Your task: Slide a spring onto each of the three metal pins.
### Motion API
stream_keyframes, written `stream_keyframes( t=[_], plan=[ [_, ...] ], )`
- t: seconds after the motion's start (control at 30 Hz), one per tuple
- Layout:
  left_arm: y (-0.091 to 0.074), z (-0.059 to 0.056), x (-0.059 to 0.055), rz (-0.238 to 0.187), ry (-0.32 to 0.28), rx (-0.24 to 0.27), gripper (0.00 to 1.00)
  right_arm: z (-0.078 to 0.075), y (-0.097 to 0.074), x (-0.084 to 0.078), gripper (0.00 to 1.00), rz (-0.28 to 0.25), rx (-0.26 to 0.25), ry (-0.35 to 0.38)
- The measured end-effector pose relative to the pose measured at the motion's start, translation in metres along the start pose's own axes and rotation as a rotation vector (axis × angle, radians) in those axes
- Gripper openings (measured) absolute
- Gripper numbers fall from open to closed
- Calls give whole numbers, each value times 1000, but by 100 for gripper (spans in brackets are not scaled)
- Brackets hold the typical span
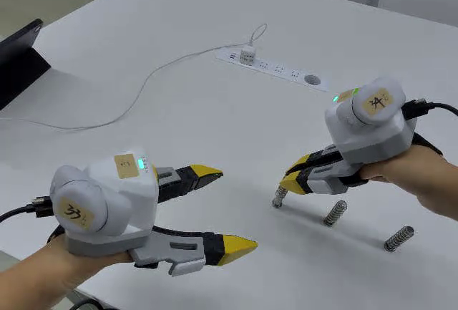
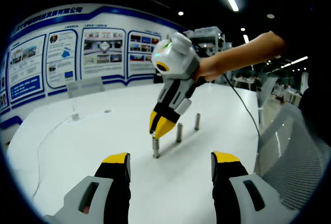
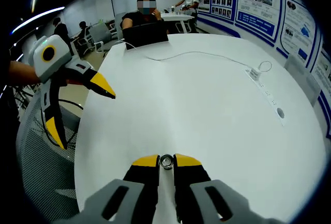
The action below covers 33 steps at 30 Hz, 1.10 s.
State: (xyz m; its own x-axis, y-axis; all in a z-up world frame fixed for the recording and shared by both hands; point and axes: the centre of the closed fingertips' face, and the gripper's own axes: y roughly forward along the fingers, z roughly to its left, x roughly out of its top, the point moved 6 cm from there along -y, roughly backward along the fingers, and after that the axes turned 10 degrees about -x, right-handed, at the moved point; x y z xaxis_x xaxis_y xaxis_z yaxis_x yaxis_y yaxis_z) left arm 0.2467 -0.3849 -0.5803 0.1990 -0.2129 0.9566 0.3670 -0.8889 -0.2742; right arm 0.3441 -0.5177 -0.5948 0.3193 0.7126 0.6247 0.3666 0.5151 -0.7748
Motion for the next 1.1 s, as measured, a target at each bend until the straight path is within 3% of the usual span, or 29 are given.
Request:
stream_keyframes(
  t=[0.17, 0.53, 1.1],
  plan=[
    [-1, 1, 2, -24, -16, -1, 65, 0, 4, -2, 11, -2, -3, -3],
    [0, 1, -1, -5, -14, 3, 65, 1, 13, -9, 11, 0, -4, -7],
    [2, 0, 1, -4, -8, -1, 64, -1, 12, -9, 14, -16, -20, -8]
  ],
)
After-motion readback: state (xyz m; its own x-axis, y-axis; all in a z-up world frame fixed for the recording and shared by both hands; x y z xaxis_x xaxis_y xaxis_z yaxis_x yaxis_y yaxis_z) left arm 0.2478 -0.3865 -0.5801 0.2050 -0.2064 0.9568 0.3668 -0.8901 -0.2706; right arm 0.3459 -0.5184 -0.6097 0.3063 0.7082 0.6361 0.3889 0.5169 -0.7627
